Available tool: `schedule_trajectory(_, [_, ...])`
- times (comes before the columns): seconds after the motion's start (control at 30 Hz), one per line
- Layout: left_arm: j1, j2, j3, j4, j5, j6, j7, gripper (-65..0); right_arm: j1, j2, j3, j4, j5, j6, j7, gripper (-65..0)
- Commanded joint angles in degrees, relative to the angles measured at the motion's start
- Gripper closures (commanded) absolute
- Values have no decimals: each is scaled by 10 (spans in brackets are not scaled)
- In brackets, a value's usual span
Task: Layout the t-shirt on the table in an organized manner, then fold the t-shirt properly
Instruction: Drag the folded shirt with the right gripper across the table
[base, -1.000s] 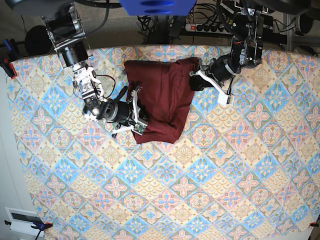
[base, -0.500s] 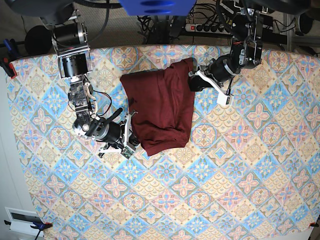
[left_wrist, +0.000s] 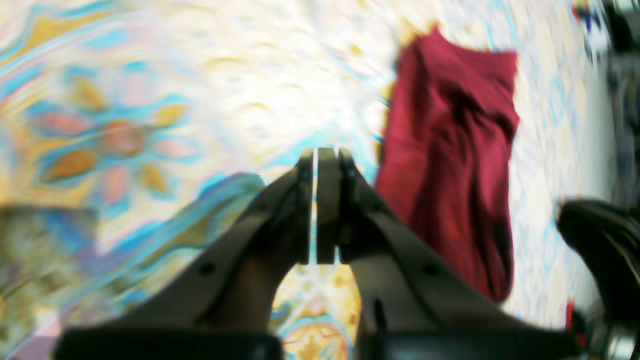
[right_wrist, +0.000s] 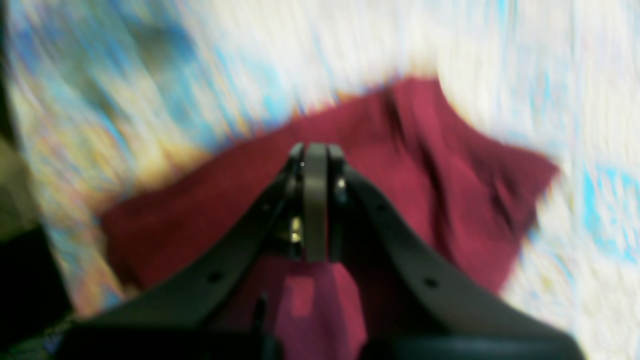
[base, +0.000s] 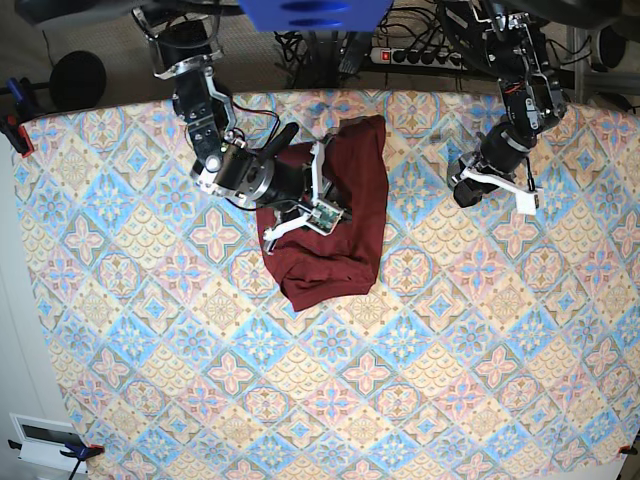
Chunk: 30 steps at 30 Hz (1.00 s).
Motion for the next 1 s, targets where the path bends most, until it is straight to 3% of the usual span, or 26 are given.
schedule_trajectory(0.0, [-5, -6, -6, 9, -9, -6, -8, 0, -12, -8, -7, 8, 2, 0, 3, 0])
schedule_trajectory(0.17, [-2, -9, -7, 9, -9, -6, -8, 0, -13, -59, -34, -22, 2, 0, 3, 0])
schedule_trajectory(0.33, [-1, -6, -8, 9, -10, -6, -8, 0, -13, -60, -51, -125, 2, 0, 16, 0])
schedule_trajectory(0.5, [-1, -6, -8, 9, -11, -6, -8, 0, 20, -61, -45, -229, 2, 0, 77, 0])
schedule_trajectory(0.83, [7, -6, -8, 9, -12, -6, -9, 0, 40, -55, 84, -272, 2, 0, 83, 0])
schedule_trajectory(0.97, [7, -6, -8, 9, -12, -6, -9, 0, 40, -27, 150, -273, 2, 0, 83, 0])
